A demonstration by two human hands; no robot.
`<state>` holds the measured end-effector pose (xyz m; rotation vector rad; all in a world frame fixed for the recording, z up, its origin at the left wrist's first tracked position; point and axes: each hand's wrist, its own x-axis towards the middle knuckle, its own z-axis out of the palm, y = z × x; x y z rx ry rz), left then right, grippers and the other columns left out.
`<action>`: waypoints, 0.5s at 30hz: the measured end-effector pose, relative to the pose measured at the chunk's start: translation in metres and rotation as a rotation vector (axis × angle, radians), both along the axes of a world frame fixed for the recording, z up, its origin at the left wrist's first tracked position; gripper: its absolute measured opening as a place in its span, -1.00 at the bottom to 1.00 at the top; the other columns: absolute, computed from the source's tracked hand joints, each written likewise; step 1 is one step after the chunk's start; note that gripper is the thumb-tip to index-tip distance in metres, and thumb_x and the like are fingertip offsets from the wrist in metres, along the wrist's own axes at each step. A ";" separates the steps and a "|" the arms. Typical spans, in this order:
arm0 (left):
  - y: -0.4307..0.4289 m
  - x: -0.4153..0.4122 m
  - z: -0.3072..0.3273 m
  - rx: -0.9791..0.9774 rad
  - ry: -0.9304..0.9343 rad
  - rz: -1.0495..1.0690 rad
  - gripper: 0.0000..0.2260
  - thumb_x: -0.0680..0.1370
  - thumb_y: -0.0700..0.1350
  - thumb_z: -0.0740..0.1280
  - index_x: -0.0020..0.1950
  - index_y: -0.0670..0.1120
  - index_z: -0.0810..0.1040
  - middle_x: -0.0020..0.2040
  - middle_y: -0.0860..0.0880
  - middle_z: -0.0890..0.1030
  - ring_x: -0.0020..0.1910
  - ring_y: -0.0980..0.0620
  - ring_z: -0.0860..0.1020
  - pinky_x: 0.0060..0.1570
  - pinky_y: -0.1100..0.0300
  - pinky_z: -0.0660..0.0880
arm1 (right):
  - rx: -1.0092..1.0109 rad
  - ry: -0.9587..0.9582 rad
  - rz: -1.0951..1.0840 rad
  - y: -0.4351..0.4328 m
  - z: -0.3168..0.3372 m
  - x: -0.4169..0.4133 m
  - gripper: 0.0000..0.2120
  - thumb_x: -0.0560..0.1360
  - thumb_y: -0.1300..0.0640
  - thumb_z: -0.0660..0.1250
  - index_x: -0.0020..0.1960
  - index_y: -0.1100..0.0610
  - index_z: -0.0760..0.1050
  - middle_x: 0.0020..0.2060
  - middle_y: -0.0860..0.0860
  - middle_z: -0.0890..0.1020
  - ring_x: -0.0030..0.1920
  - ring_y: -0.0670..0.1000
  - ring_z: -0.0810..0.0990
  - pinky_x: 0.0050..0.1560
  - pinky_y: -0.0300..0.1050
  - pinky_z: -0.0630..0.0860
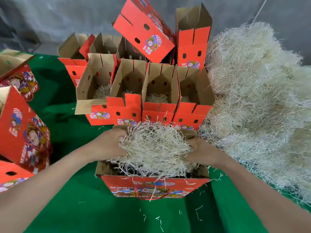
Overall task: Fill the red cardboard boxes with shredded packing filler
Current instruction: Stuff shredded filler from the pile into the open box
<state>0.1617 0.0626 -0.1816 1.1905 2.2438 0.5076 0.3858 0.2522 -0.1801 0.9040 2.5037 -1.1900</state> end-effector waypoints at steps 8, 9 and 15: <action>0.028 0.034 -0.006 -0.036 -0.549 -0.223 -0.35 0.35 0.03 0.52 0.37 0.11 0.31 0.20 0.36 0.36 0.17 0.37 0.33 0.12 0.47 0.25 | -0.055 -0.053 0.325 -0.030 0.004 -0.032 -0.53 0.45 0.29 0.27 0.36 0.16 0.33 0.24 0.02 0.46 -0.12 -0.21 0.57 -0.14 -0.45 0.42; 0.030 0.036 -0.009 -0.070 -0.421 -0.261 -0.64 0.40 0.00 0.48 0.14 0.04 0.47 0.00 0.28 0.49 -0.08 0.39 0.43 -0.12 0.56 0.30 | -0.081 -0.045 0.302 -0.026 0.004 -0.030 -0.57 0.46 0.26 0.29 0.32 0.14 0.37 0.15 -0.03 0.50 -0.25 -0.21 0.54 -0.22 -0.42 0.43; 0.008 0.005 0.001 -0.184 -0.064 -0.217 -0.63 0.47 0.16 0.35 0.14 -0.06 0.50 0.13 0.10 0.38 0.13 0.12 0.36 0.23 0.22 0.27 | -0.311 0.020 -0.105 0.008 0.016 0.003 -0.40 0.48 0.18 0.35 0.44 0.17 0.18 0.42 0.02 0.23 -0.06 -0.21 0.47 -0.34 -0.41 0.50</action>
